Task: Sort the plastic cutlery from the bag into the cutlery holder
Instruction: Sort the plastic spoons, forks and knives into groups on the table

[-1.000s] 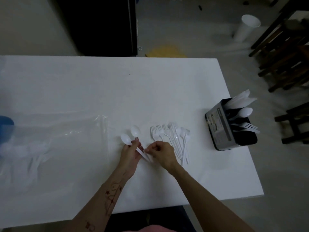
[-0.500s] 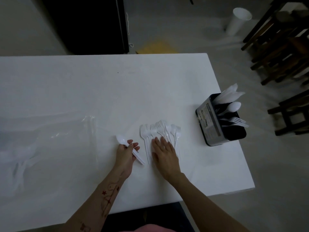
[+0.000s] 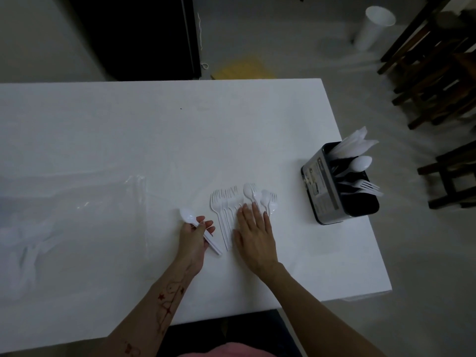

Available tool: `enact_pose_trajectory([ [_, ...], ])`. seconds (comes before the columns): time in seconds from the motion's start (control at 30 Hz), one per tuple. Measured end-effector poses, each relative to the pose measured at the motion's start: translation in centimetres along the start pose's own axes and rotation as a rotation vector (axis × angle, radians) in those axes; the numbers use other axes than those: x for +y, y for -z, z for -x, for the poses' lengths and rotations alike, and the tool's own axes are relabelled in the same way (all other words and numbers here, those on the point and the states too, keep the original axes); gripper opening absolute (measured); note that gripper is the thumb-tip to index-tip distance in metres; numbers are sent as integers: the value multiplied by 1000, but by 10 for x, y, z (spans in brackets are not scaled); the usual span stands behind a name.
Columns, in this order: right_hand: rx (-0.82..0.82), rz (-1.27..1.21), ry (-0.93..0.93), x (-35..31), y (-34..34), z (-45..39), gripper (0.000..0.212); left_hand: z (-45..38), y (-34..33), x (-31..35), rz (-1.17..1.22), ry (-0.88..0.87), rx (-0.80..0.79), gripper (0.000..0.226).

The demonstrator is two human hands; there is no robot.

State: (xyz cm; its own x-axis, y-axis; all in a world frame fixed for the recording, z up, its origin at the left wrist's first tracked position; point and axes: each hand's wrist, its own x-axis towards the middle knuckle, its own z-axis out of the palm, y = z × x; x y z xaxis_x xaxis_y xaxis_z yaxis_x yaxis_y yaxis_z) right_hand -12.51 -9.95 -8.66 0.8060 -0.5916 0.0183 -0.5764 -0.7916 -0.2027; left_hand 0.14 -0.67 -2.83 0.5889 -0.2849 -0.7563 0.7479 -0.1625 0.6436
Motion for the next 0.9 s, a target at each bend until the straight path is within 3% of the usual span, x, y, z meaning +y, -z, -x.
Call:
enact_pose_trajectory([
  [0.1,36,-12,-46,4,5,0,47,0,0,-1,3,7,1,19],
  [0.23,44,-85,-309,18,12,0,27,1,0,-1,-1,1,3,18],
  [0.37,96,-110,-335,36,13,4,13,3,0,-4,-11,1,10,19],
  [0.63,126,-21,-587,43,19,-3,27,5,-4,-7,-40,5,-5,20],
  [0.9,144,-172,-603,55,29,-11,23,7,-17,-11,-47,19,-38,18],
])
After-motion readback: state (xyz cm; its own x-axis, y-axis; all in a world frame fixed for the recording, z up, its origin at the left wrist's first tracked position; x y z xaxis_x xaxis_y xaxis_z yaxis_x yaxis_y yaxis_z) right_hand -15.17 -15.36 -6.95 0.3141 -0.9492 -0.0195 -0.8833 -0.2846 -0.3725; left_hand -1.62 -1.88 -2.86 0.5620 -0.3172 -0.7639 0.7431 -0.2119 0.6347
